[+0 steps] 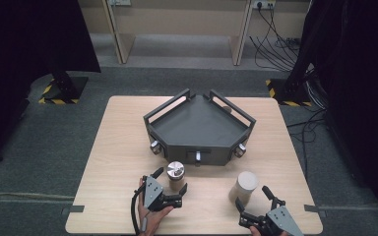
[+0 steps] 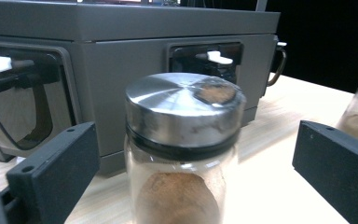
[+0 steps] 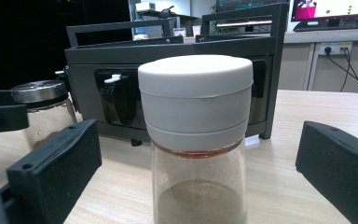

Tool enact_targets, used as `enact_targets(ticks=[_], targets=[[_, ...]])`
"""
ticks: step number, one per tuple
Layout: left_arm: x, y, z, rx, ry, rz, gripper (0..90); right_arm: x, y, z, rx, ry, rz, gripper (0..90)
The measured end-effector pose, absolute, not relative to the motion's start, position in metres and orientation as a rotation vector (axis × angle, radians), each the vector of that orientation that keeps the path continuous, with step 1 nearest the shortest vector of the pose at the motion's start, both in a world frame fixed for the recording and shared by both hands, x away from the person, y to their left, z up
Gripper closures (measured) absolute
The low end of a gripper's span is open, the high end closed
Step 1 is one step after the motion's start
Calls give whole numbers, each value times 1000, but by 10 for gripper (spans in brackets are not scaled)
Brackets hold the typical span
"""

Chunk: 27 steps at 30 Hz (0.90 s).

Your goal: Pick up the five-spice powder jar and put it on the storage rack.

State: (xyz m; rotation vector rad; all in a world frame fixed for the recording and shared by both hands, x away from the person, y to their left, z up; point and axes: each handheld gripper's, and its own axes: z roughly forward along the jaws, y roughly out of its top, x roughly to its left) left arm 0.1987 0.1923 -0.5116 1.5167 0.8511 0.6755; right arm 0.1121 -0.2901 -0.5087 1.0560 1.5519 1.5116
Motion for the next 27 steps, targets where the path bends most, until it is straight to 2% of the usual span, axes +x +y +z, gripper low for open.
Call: enact_targets(ticks=[19, 27], targets=[[214, 182, -505, 1561, 884, 658, 8, 113, -292, -509, 1061, 1549, 1522, 4], [217, 179, -502, 1592, 901, 662, 94, 113, -292, -509, 1062, 1550, 1523, 4]])
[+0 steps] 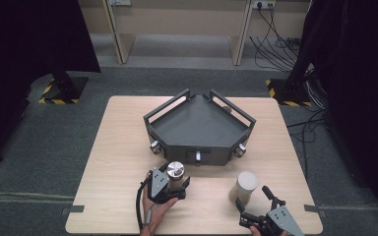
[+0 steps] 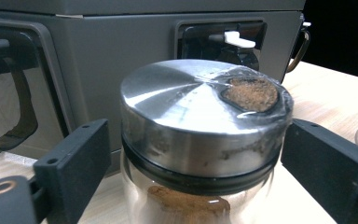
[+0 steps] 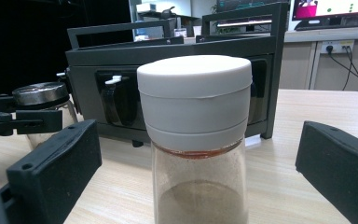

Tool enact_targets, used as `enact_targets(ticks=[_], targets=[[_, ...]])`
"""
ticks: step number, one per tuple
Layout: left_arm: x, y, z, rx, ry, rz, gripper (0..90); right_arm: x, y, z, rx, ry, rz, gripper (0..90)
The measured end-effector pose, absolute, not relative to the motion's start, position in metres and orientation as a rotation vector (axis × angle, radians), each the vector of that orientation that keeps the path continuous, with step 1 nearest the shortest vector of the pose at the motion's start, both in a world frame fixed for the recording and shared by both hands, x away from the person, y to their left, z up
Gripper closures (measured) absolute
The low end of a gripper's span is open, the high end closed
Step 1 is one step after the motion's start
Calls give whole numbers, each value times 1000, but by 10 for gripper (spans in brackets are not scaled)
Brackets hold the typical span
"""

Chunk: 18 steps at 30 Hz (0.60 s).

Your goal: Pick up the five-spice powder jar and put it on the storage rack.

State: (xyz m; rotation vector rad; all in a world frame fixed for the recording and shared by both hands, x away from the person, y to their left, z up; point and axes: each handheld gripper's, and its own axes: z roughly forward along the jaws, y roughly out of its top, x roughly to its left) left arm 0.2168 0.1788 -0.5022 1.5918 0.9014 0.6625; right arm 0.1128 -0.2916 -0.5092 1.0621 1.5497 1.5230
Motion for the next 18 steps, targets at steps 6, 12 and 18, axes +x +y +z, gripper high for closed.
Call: enact_targets(ticks=[6, 12, 18], targets=[[218, 176, -500, 1615, 912, 677, 147, 113, -292, -509, 1062, 1551, 1523, 4], [218, 175, -500, 1623, 908, 681, 242, 113, -292, -509, 1063, 1553, 1524, 4], [219, 175, -498, 1636, 915, 680, 303, 113, -292, -509, 1066, 1552, 1525, 4]])
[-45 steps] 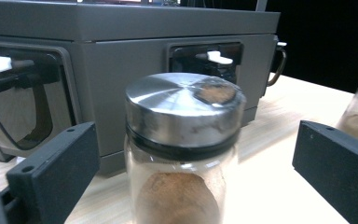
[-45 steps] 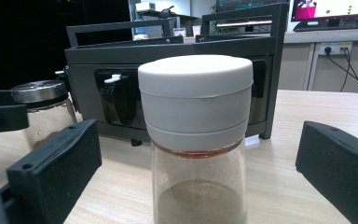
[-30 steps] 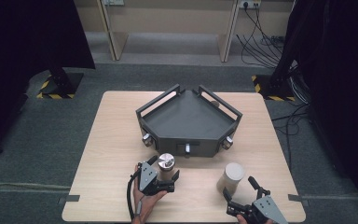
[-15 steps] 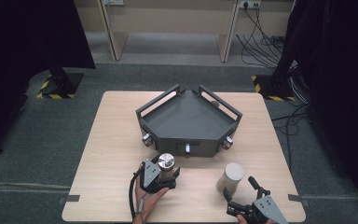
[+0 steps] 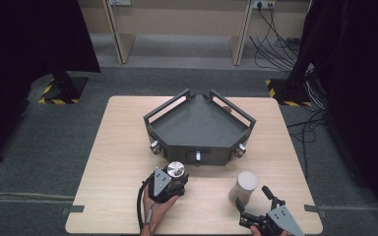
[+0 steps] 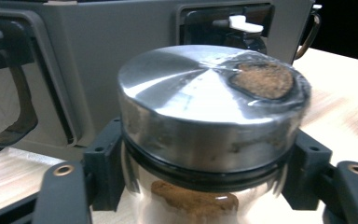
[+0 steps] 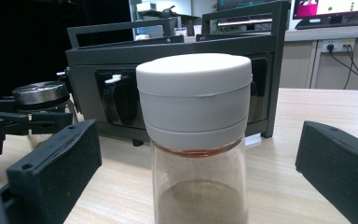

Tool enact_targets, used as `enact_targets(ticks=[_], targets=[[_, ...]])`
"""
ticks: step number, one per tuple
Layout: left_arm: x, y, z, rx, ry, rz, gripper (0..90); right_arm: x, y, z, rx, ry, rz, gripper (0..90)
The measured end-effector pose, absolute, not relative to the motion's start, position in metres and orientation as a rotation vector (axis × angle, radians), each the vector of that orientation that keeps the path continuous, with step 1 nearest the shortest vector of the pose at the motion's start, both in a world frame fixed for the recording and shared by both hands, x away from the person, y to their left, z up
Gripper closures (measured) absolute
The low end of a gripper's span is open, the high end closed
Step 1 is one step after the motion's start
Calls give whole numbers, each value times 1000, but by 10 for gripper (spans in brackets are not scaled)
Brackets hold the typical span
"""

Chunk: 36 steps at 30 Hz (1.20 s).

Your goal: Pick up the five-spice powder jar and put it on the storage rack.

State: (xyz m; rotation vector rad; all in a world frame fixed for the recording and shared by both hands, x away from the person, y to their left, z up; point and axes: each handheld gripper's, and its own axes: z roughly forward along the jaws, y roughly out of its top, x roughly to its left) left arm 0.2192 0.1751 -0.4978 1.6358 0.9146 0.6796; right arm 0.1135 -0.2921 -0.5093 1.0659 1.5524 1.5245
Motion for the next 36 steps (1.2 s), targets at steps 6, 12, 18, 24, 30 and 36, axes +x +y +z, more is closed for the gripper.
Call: enact_targets(ticks=[6, 12, 18, 24, 30, 36], targets=[[219, 175, -498, 1634, 915, 681, 306, 114, -292, -509, 1068, 1551, 1526, 4], [218, 174, -498, 1634, 913, 689, 308, 114, -293, -509, 1066, 1552, 1526, 4], [217, 175, -498, 1640, 903, 688, 309, 114, -293, -509, 1066, 1552, 1526, 4], [215, 176, -498, 1629, 891, 694, 309, 114, -293, -509, 1065, 1553, 1527, 4], [214, 180, -499, 1608, 890, 680, 310, 114, -293, -509, 1064, 1554, 1527, 4], [213, 183, -493, 1603, 880, 673, 310, 114, -293, -509, 1062, 1555, 1528, 4]])
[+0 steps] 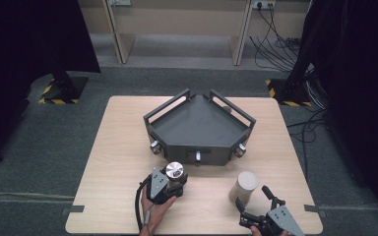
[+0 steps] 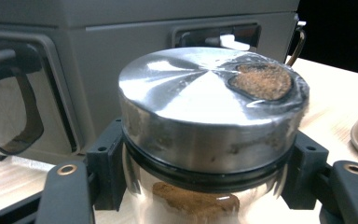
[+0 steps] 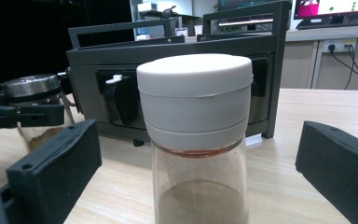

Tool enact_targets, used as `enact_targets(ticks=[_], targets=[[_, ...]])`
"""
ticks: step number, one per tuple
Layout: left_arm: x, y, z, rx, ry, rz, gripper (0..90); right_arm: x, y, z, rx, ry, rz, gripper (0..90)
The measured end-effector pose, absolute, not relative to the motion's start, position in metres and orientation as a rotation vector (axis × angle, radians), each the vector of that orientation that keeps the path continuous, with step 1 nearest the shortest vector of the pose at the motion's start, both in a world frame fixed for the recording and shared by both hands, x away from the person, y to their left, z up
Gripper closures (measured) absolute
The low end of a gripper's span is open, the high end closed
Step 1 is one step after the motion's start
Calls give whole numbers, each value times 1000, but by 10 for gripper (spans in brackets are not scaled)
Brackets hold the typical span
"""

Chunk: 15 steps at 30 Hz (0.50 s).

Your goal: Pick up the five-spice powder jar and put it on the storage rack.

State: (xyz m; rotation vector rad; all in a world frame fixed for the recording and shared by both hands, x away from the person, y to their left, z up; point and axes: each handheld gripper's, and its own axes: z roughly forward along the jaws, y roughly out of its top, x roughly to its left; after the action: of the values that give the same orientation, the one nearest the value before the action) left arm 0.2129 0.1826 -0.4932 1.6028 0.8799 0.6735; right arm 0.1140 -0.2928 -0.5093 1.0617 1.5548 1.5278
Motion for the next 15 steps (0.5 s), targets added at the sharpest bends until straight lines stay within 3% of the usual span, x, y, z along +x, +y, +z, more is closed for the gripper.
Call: enact_targets(ticks=[15], targets=[[215, 191, -466, 1612, 829, 646, 310, 114, -293, -509, 1061, 1556, 1527, 4]])
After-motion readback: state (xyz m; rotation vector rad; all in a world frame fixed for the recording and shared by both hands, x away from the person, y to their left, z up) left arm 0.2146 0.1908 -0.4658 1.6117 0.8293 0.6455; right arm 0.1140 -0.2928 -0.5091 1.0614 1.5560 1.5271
